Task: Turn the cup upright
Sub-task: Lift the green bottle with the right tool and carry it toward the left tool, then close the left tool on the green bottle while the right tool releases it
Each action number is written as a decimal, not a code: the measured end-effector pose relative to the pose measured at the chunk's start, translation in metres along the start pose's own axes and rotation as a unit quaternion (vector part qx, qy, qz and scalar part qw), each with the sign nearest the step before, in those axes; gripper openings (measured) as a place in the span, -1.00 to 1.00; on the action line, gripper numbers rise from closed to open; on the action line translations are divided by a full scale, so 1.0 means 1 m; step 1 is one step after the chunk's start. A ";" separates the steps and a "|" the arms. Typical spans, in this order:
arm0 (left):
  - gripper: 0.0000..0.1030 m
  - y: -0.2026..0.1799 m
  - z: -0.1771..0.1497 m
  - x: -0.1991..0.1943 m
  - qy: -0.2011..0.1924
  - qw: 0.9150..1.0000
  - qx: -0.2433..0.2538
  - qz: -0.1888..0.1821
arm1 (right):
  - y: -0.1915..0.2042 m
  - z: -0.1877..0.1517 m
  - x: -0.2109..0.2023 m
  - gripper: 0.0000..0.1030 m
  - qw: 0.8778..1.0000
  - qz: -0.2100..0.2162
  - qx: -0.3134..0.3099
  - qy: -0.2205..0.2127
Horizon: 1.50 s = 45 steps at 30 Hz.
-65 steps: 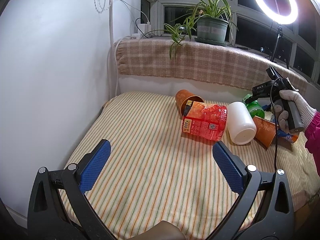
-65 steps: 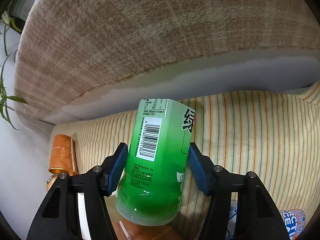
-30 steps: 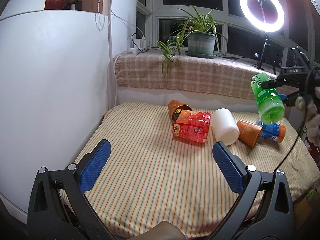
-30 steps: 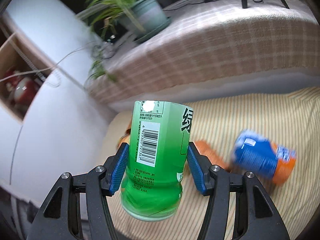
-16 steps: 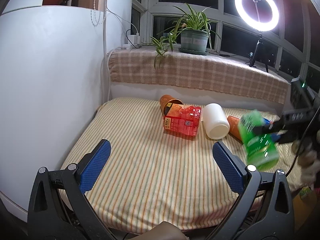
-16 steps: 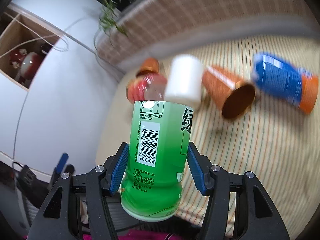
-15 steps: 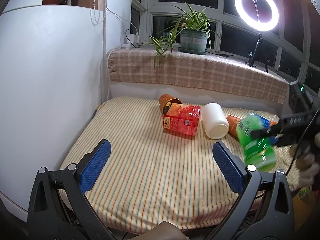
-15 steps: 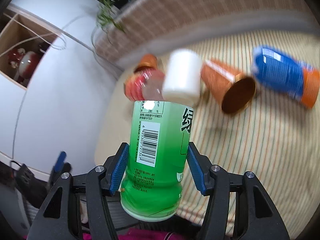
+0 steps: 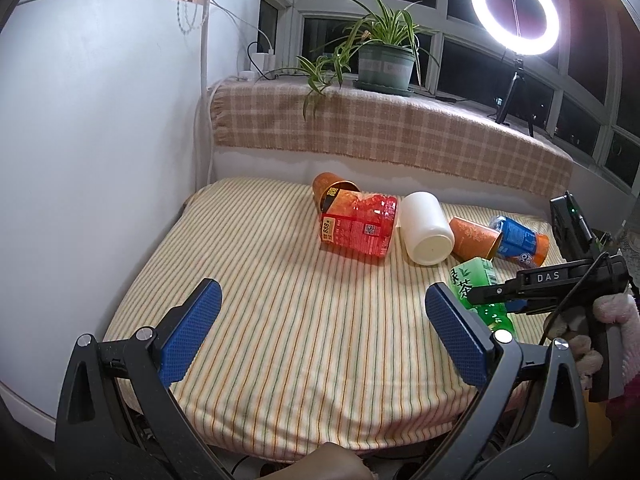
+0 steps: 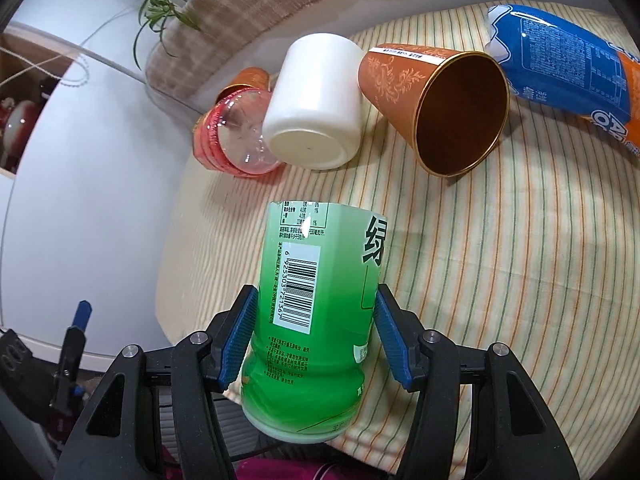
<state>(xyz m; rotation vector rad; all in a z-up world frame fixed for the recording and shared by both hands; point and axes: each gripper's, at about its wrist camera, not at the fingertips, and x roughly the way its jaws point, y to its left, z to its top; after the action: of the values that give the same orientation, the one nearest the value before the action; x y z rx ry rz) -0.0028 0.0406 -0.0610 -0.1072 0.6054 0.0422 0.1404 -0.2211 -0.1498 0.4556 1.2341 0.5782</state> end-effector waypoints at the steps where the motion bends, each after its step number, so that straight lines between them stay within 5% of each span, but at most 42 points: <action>1: 1.00 0.000 0.000 0.000 0.001 1.000 0.000 -0.001 | 0.001 0.000 0.000 0.16 1.000 -0.001 -0.002 -0.002; 10: 1.00 -0.011 0.001 0.004 0.012 1.000 0.008 -0.021 | 0.001 -0.006 -0.012 0.35 0.999 -0.015 -0.022 -0.030; 21: 1.00 -0.038 0.013 0.040 0.090 0.985 -0.011 -0.146 | 0.009 -0.045 -0.071 0.35 0.984 -0.089 -0.076 -0.131; 30: 0.88 -0.059 0.016 0.099 0.201 0.948 -0.064 -0.239 | -0.021 -0.089 -0.105 0.35 0.971 -0.145 -0.047 -0.182; 35: 0.83 -0.066 0.014 0.131 0.258 0.919 -0.105 -0.278 | -0.030 -0.103 -0.111 0.35 0.962 -0.185 -0.035 -0.199; 45: 0.63 -0.084 0.011 0.173 0.313 0.891 -0.143 -0.297 | -0.037 -0.113 -0.114 0.35 0.960 -0.187 -0.019 -0.206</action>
<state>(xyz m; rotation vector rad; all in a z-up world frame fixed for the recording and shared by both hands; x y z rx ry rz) 0.1514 -0.0398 -0.1435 -0.6067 1.1894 -0.5197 0.0127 -0.3204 -0.1185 0.2811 0.8756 0.1692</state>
